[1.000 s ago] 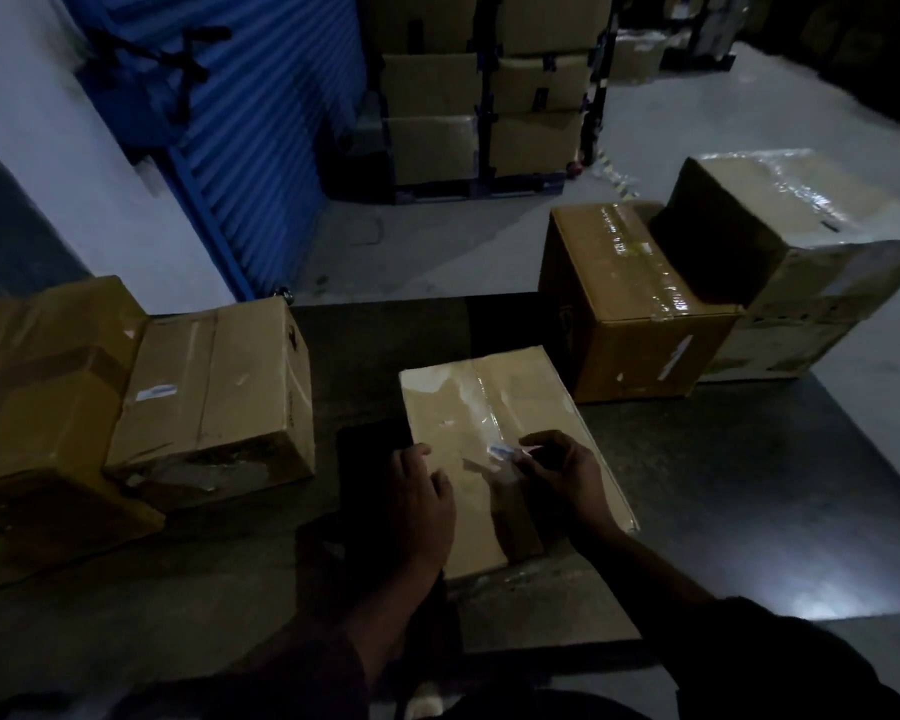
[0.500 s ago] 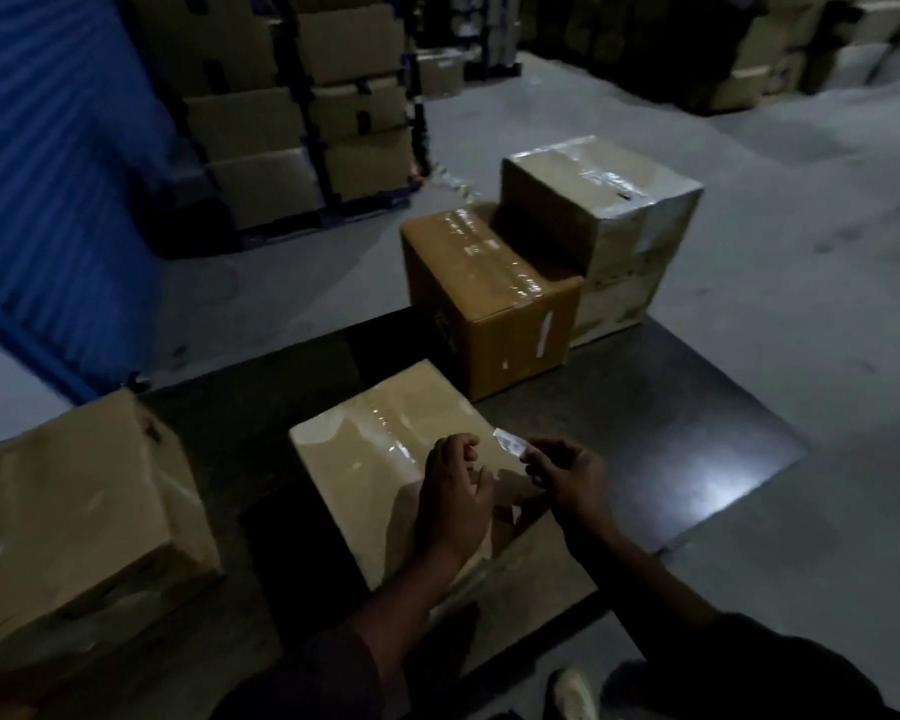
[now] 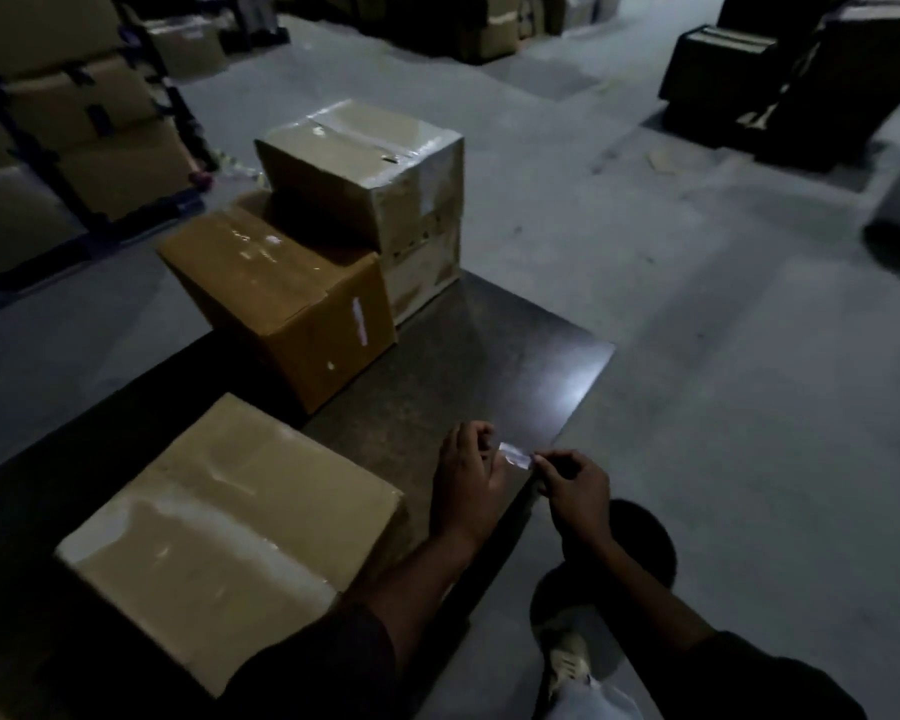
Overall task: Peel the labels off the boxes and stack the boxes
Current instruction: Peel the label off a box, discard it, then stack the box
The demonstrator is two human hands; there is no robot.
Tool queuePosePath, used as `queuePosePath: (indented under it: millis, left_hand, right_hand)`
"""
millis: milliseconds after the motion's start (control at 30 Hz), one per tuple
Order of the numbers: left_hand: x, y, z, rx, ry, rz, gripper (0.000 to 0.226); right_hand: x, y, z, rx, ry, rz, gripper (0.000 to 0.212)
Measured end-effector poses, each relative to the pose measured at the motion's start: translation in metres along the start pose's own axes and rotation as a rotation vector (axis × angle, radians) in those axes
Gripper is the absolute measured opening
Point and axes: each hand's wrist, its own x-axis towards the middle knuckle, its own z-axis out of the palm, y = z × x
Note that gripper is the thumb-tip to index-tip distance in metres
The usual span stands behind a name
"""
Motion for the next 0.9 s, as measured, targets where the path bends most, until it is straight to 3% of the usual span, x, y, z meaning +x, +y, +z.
queuePosePath:
  millis: [233, 433, 633, 900]
  left_hand:
    - [0.009, 0.027, 0.12, 0.037, -0.212, -0.064, 0.024]
    - [0.02, 0.02, 0.242, 0.076, -0.408, -0.13, 0.025]
    - [0.016, -0.042, 0.363, 0.112, -0.543, -0.278, 0.022]
    - [-0.004, -0.141, 0.481, 0.219, -0.648, -0.456, 0.023]
  right_hand:
    - [0.068, 0.051, -0.077, -0.04, 0.179, 0.137, 0.002]
    - [0.135, 0.118, -0.134, -0.082, 0.342, 0.333, 0.021]
    - [0.205, 0.231, -0.165, -0.154, 0.425, 0.509, 0.005]
    - [0.272, 0.375, -0.164, -0.226, 0.463, 0.69, 0.015]
